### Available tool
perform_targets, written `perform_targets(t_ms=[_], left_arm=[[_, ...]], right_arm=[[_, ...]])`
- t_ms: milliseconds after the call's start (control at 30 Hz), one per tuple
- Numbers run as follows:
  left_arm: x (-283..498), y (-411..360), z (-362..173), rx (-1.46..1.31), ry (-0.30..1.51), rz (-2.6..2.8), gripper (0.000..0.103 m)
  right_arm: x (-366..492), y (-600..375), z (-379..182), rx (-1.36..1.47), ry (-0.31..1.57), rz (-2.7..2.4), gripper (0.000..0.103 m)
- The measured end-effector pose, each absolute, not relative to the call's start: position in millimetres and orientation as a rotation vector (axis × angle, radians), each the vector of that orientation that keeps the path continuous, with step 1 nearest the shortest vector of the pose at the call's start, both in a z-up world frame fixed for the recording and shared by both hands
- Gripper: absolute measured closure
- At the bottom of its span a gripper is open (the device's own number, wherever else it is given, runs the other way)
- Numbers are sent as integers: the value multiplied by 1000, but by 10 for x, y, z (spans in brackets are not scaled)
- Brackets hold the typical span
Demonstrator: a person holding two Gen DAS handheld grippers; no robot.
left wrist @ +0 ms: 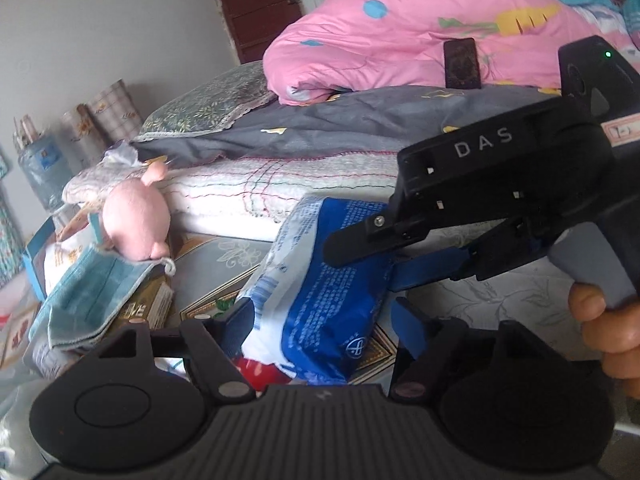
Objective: Organize soft objects
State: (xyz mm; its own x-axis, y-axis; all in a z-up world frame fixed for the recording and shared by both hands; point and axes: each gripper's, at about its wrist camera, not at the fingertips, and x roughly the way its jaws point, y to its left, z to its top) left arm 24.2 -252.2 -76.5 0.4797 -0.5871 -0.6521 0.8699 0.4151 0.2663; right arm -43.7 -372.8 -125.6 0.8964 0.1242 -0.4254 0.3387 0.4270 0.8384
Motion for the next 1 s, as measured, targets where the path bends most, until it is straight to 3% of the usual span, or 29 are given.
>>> perform_targets(t_ms=[267, 467, 700, 1000], left_arm=[[297, -2680, -902, 714, 486, -904, 23], [365, -2712, -944, 731, 477, -844, 42], [616, -2544, -710, 520, 568, -862, 53], [1361, -1978, -561, -134, 882, -927, 58]], right_arm=[[-403, -3783, -1340, 1171, 398, -66, 43], [-390, -3784, -1384, 1195, 386, -44, 43], [-533, -3799, -1218, 1151, 256, -27, 43], [-557, -3849, -1174, 1143, 217, -36, 43]])
